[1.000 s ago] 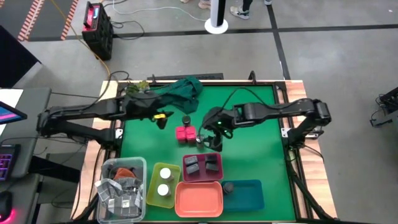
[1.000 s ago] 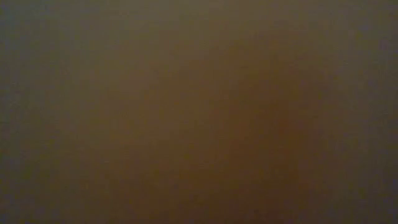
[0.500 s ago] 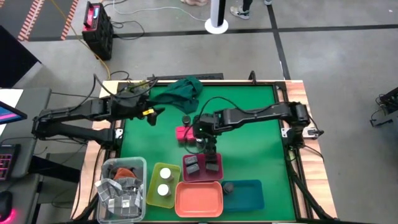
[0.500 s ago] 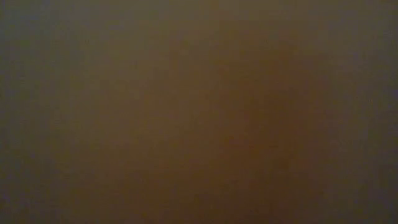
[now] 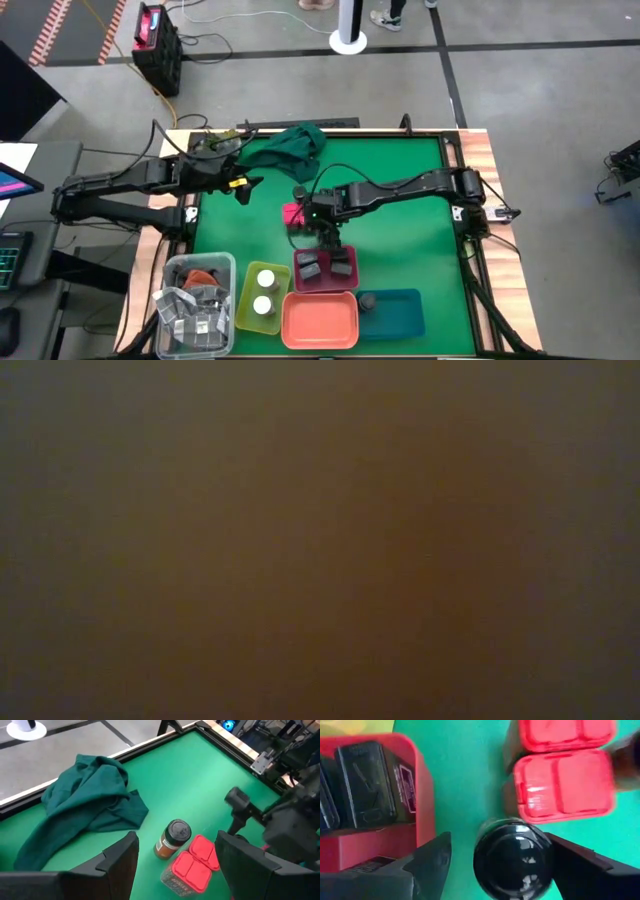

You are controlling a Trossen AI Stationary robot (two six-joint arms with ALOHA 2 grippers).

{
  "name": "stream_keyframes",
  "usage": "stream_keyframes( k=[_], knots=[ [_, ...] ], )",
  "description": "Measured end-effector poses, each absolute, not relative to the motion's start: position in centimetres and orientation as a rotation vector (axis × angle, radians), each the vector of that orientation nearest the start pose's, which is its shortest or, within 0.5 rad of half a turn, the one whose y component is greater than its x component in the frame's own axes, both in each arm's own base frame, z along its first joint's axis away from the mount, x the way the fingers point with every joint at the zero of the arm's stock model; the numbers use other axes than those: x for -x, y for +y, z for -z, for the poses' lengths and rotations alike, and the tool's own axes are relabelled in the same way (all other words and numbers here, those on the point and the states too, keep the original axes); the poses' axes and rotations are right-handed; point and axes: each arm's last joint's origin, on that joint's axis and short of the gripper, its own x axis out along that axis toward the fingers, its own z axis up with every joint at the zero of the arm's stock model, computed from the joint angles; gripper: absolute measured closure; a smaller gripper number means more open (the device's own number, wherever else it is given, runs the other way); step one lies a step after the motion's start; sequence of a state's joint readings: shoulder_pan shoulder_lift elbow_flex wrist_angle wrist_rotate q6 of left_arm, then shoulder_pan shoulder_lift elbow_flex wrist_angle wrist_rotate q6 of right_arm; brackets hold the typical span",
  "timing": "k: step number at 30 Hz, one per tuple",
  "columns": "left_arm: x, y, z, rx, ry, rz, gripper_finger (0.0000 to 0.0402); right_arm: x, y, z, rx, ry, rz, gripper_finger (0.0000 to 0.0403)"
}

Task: Sort spices by type
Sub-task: Put the bottom black seasoning bottle into the blue bin

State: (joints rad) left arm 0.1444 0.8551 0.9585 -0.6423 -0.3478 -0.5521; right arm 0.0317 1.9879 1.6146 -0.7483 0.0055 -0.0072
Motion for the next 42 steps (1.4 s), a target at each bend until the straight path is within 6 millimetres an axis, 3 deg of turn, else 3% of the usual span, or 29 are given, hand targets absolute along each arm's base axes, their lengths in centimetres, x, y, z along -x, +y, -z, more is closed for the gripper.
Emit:
stream_keyframes(
  k=[9,18,28,37,42],
  knots=[
    [-16.2,3.4,-33.9,0.467,0.4,-0.612,0.0153,-42.0,1.4,-21.9,-0.001,1.14,-0.01,0.0097],
    [-16.3,3.3,-33.9,0.483,0.397,-0.607,0.0153,-41.9,0.5,-22.0,-0.009,1.147,0.007,0.0172],
    [-16.0,3.3,-34.1,0.507,0.378,-0.598,0.0153,-40.5,-1.8,-22.5,-0.047,1.234,0.063,0.0172],
    [-15.9,3.5,-34.3,0.464,0.344,-0.686,0.0153,-37.5,-3.7,-26.8,-0.099,1.224,0.126,0.0173],
    [-15.9,3.7,-34.3,0.46,0.322,-0.739,0.0153,-34.1,-2.0,-30.6,-0.116,1.239,0.151,0.0172]
  ],
)
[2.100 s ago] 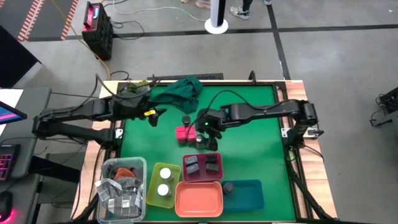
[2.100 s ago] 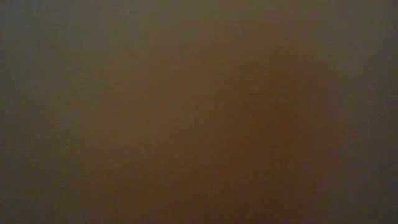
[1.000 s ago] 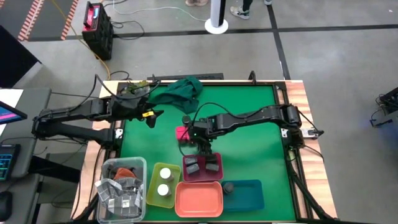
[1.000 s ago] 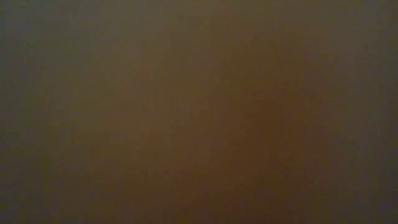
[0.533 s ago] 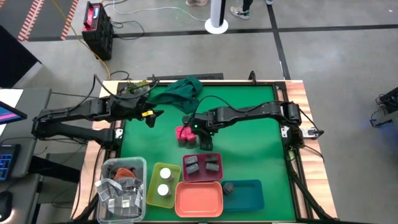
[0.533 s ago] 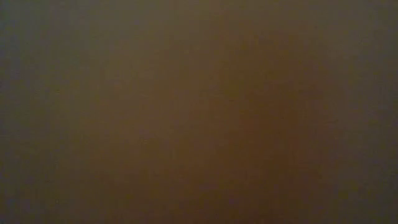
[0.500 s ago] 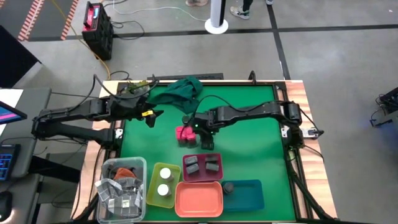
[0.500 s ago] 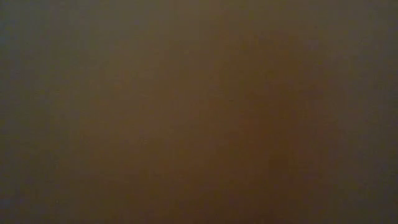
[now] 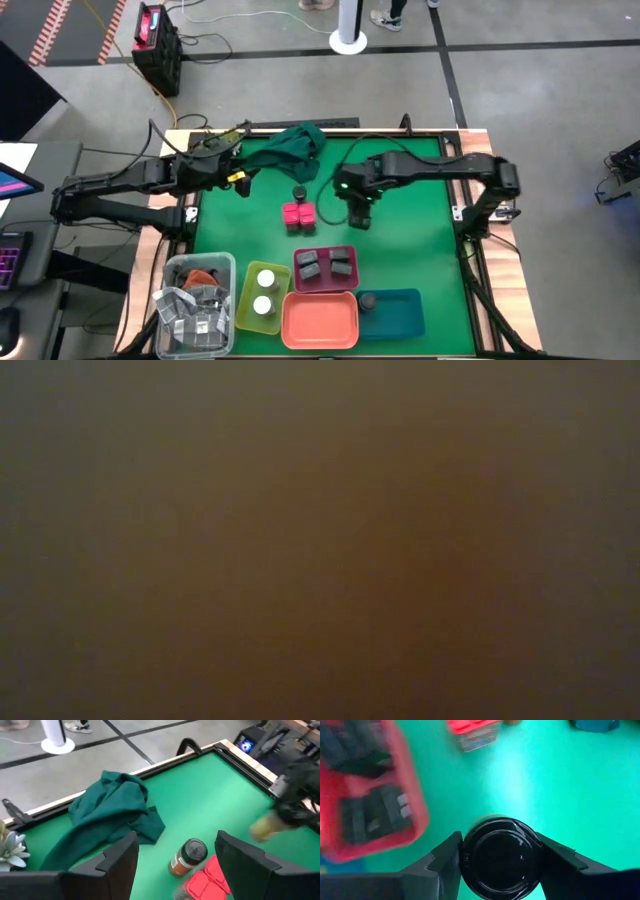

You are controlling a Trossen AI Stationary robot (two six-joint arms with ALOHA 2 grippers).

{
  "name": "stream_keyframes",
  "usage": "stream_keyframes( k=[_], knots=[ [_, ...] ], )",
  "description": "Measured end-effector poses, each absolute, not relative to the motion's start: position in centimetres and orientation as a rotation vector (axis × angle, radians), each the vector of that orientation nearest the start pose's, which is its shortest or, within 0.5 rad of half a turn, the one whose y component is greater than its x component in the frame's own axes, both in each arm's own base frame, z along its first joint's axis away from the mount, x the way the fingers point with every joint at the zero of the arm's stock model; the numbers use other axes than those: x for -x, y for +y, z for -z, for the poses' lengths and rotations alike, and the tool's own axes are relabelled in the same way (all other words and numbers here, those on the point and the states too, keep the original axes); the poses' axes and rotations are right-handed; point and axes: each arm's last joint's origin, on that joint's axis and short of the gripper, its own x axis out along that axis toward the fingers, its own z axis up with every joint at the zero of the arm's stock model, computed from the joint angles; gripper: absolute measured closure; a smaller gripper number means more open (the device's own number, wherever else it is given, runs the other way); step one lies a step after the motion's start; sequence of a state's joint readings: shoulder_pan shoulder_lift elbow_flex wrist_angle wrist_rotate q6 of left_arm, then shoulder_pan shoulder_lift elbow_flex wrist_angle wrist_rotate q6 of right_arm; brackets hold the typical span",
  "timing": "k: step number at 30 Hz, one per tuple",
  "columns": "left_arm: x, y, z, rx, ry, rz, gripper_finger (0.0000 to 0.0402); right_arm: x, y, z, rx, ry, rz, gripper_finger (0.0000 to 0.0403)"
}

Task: Sort spices by type
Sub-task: Put the bottom black seasoning bottle into the blue bin

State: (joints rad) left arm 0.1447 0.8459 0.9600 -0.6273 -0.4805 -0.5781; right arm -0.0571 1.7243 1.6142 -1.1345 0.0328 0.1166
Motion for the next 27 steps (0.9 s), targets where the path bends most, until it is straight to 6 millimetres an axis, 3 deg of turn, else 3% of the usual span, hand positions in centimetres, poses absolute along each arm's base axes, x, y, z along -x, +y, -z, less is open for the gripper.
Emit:
stream_keyframes(
  k=[5,8,14,19,23,27],
  knots=[
    [-16.6,3.8,-34.0,0.47,0.326,-0.758,0.0153,-30.0,1.6,-33.8,-0.146,1.145,0.132,0.0172],
    [-17.2,3.9,-33.9,0.476,0.313,-0.758,0.0153,-27.5,4.1,-34.4,-0.192,1.103,0.106,0.0172],
    [-19.0,4.2,-33.9,0.493,0.256,-0.753,0.0153,-22.2,9.7,-32.9,-0.232,1.087,0.065,0.0172],
    [-21.1,4.5,-33.6,0.506,0.206,-0.741,0.0153,-18.9,14.4,-31.8,-0.248,1.064,-0.042,0.0172],
    [-22.1,4.6,-33.2,0.535,0.189,-0.744,0.0153,-18.0,17.2,-30.9,-0.171,1.09,-0.137,0.0172],
    [-22.4,4.7,-33.1,0.612,0.159,-0.753,0.0153,-18.7,19.7,-30.0,-0.106,1.043,-0.247,0.0172]
  ],
)
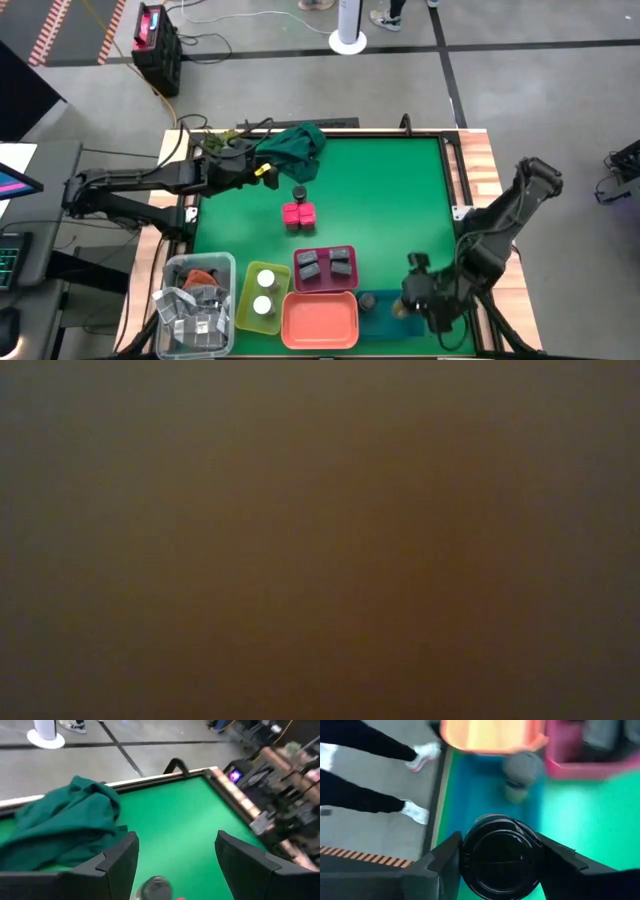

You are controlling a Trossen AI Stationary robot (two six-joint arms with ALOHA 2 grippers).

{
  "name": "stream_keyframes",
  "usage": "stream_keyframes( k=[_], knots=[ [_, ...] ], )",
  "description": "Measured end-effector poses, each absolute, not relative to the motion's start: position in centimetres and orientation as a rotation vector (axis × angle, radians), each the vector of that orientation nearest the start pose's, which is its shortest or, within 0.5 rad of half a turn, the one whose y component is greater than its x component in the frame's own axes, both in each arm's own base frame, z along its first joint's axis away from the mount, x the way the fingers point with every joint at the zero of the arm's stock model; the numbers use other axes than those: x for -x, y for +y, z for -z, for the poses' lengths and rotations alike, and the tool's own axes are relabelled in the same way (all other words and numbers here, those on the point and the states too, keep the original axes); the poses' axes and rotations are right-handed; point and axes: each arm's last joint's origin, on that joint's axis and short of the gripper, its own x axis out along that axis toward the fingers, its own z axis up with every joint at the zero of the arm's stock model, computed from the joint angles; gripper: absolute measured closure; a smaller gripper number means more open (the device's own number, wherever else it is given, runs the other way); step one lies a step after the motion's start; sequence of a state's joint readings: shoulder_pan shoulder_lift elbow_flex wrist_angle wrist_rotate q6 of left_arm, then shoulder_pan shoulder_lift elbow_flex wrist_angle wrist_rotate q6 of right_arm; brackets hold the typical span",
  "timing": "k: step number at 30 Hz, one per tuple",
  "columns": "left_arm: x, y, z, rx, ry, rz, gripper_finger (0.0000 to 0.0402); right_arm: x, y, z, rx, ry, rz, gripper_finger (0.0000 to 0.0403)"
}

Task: Sort spices by type
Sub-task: Put the bottom black seasoning bottle into the blue bin

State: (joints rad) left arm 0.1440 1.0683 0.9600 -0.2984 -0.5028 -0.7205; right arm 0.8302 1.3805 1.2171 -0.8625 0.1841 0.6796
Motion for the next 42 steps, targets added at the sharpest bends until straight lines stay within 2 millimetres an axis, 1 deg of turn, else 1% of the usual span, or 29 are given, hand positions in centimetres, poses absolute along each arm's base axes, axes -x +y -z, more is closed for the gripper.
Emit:
stream_keyframes(
  k=[3,6,10,13,16,19,22,25,29,32,37,42],
  knots=[
    [-22.5,4.3,-33.4,0.659,0.123,-0.728,0.0153,-19.8,21.3,-29.1,-0.1,1.004,-0.3,0.0172],
    [-22.5,3.7,-33.9,0.68,0.099,-0.672,0.0153,-20.8,22.4,-28.0,-0.114,0.994,-0.307,0.0172],
    [-22.0,2.9,-34.5,0.685,0.082,-0.621,0.0153,-22.1,23.2,-26.3,-0.134,1.031,-0.242,0.0172],
    [-21.5,2.5,-34.9,0.692,0.089,-0.561,0.0153,-23.2,23.6,-25.4,-0.108,1.067,-0.183,0.0171],
    [-20.9,2.3,-35.2,0.701,0.1,-0.503,0.0153,-24.5,24.2,-25.2,-0.092,1.088,-0.15,0.0171],
    [-20.2,2.1,-35.4,0.699,0.114,-0.489,0.0153,-25.7,25.0,-25.2,-0.068,1.08,-0.143,0.0171],
    [-19.5,2.0,-35.5,0.696,0.127,-0.493,0.0153,-26.5,25.7,-25.4,-0.03,1.071,-0.125,0.0171],
    [-19.1,2.0,-35.5,0.695,0.14,-0.498,0.0153,-27.2,26.3,-24.8,-0.004,1.077,-0.122,0.0171],
    [-18.8,2.0,-35.6,0.695,0.14,-0.498,0.0153,-27.9,26.4,-23.5,0.014,1.105,-0.098,0.0169],
    [-18.7,2.0,-35.7,0.697,0.135,-0.488,0.0153,-28.4,26.3,-22.8,0.006,1.117,-0.081,0.0155],
    [-18.5,2.0,-35.7,0.685,0.143,-0.489,0.0153,-28.8,25.9,-22.9,-0.021,1.12,-0.063,0.0126],
    [-18.5,1.9,-35.6,0.675,0.154,-0.482,0.0153,-29.0,25.7,-23.2,-0.043,1.135,-0.078,0.0114]
  ],
)
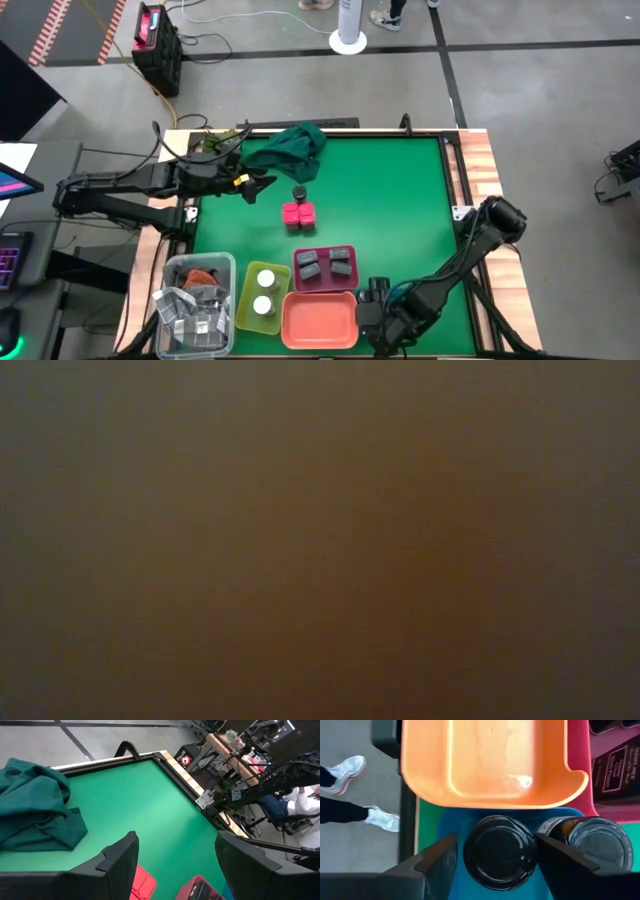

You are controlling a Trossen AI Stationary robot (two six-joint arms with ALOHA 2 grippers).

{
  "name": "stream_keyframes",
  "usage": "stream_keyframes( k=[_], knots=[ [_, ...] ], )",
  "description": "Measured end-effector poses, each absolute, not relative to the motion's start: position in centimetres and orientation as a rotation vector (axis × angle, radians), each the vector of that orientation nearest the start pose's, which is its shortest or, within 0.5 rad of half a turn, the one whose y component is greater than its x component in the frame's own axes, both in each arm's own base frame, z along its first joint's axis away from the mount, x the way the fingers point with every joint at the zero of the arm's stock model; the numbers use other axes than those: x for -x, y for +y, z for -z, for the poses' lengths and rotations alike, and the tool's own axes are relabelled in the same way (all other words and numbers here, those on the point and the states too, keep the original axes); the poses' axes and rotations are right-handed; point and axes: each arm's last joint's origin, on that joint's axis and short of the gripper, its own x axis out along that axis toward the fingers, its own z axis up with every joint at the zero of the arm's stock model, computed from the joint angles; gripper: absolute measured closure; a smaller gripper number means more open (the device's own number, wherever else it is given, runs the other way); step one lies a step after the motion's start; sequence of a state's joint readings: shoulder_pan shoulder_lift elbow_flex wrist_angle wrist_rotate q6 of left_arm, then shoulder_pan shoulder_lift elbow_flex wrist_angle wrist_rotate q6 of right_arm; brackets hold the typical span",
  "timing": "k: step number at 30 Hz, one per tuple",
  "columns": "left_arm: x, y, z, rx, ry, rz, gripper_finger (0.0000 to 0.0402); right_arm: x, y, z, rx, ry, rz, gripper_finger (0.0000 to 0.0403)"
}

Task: Sort spices by type
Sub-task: Put the bottom black seasoning bottle into the blue bin, then put the black seasoning bottle into the blue bin

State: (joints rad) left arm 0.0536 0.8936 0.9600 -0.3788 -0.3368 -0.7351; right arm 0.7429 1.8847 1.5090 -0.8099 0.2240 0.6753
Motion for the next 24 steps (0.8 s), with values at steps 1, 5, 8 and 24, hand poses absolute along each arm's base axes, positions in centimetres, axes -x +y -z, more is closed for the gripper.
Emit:
stream_keyframes(
  k=[1,5,8,24],
  knots=[
    [-18.5,1.9,-35.6,0.674,0.155,-0.482,0.0153,-29.0,25.8,-23.4,-0.05,1.135,-0.087,0.0113],
    [-18.4,1.9,-35.6,0.671,0.154,-0.48,0.0153,-29.2,26.0,-25.5,-0.056,1.132,-0.098,0.0112],
    [-18.3,1.9,-35.7,0.672,0.152,-0.479,0.0153,-29.3,25.7,-27.5,-0.036,1.141,-0.098,0.0112],
    [-18.0,2.0,-34.7,0.684,0.237,-0.551,0.0153,-38.1,11.3,-31.3,0.212,1.017,-0.031,0.0112]
  ],
)
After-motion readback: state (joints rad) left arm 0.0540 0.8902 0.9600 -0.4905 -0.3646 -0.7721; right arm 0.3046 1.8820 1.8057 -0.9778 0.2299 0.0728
